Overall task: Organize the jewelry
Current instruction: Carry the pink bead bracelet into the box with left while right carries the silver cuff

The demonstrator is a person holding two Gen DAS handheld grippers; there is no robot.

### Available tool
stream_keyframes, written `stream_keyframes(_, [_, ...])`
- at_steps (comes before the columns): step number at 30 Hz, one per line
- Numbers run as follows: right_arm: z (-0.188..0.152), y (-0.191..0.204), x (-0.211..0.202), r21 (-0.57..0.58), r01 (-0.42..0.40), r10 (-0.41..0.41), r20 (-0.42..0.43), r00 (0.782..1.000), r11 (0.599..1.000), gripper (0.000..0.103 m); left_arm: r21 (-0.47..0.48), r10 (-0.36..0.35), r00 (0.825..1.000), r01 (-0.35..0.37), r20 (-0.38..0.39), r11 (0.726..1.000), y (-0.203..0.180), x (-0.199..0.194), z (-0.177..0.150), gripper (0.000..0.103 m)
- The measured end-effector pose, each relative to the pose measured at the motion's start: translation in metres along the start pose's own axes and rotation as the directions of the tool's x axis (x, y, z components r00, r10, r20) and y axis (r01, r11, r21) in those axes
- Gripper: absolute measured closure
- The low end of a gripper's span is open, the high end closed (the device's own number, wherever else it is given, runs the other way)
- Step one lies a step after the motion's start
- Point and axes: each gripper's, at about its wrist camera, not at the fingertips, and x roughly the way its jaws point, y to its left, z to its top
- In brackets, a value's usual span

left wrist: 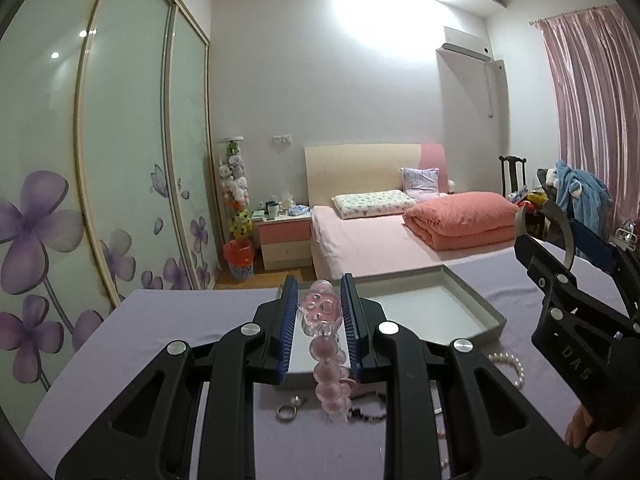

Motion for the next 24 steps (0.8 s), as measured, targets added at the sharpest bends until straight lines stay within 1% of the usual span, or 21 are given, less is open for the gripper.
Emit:
stream_keyframes(4, [-0.001, 0.005, 0.017, -0.008, 0.002, -0.002, 0.002, 1.000, 1.000, 0.037, -0.007, 0.012, 1.000, -0.012, 0.002, 1.000, 0.001, 0.014, 0.001, 0.080])
stream_keyframes(8, [-0.002, 0.003, 0.038, 0.001, -0.002, 0.002, -0.024, 1.000, 1.000, 0.037, -0.011, 0.016, 1.000, -0.017, -0.018, 1.000, 0.002, 0.034, 0.003, 0.080])
stream_keyframes(12, [-0.003, 0.001, 0.062, 0.008, 0.005, -0.004, -0.055, 0.998, 1.000, 0.037, -0.024, 0.002, 0.999, -0.003, -0.041, 1.000, 0.003, 0.052, 0.005, 0.080])
stream_keyframes(17, [-0.012, 0.003, 0.100, 0.025, 0.003, 0.001, -0.142, 0.990, 1.000, 0.037, -0.037, -0.023, 0.996, 0.020, -0.082, 0.999, -0.001, 0.084, 0.003, 0.080])
stream_keyframes(20, [-0.021, 0.005, 0.122, 0.029, -0.003, 0.009, -0.201, 0.980, 1.000, 0.037, -0.046, -0.031, 0.993, 0.026, -0.111, 0.999, 0.001, 0.102, -0.001, 0.080])
stream_keyframes(24, [-0.034, 0.012, 0.148, 0.024, -0.022, 0.028, -0.273, 0.961, 0.999, 0.037, -0.073, -0.046, 0.984, 0.034, -0.173, 0.997, 0.002, 0.125, -0.008, 0.080])
